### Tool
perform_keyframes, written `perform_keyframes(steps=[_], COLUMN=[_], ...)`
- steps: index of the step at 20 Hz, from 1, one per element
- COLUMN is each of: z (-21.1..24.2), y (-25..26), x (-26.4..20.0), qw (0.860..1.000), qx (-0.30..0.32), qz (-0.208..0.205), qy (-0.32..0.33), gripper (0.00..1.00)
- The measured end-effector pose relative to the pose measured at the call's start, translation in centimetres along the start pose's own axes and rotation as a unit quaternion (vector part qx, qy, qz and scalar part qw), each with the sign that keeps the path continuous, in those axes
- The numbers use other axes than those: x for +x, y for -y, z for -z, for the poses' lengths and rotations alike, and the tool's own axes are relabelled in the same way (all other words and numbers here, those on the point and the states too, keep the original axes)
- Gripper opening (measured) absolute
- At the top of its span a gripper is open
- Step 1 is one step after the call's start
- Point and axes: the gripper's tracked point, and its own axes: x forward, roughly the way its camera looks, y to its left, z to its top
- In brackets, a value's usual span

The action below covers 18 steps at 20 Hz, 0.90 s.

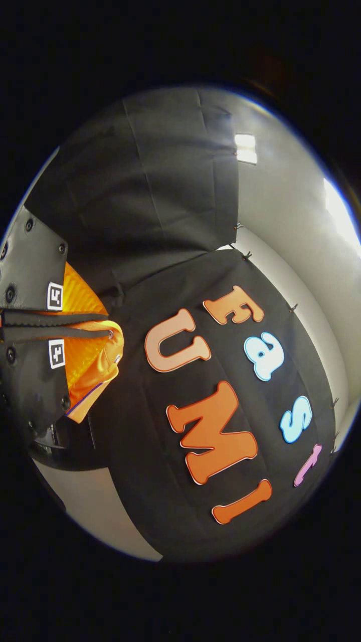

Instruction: Put the clothes into the washing machine and then close the washing machine lid.

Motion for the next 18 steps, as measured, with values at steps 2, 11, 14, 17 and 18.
perform_keyframes(steps=[2, 11, 14, 17, 18], z=[1.8, 13.9, 18.5, 23.4, 25.3], y=[-0.5, 4.0, 5.5, 7.4, 8.2], x=[1.7, 8.6, 9.8, 10.9, 11.0], qw=[1.000, 0.993, 0.989, 0.983, 0.979], qx=[-0.006, -0.049, -0.051, -0.054, -0.054], qz=[0.005, 0.085, 0.100, 0.118, 0.125], qy=[-0.007, -0.068, -0.094, -0.128, -0.149], gripper=[0.08, 0.08, 0.08, 0.08, 0.08])
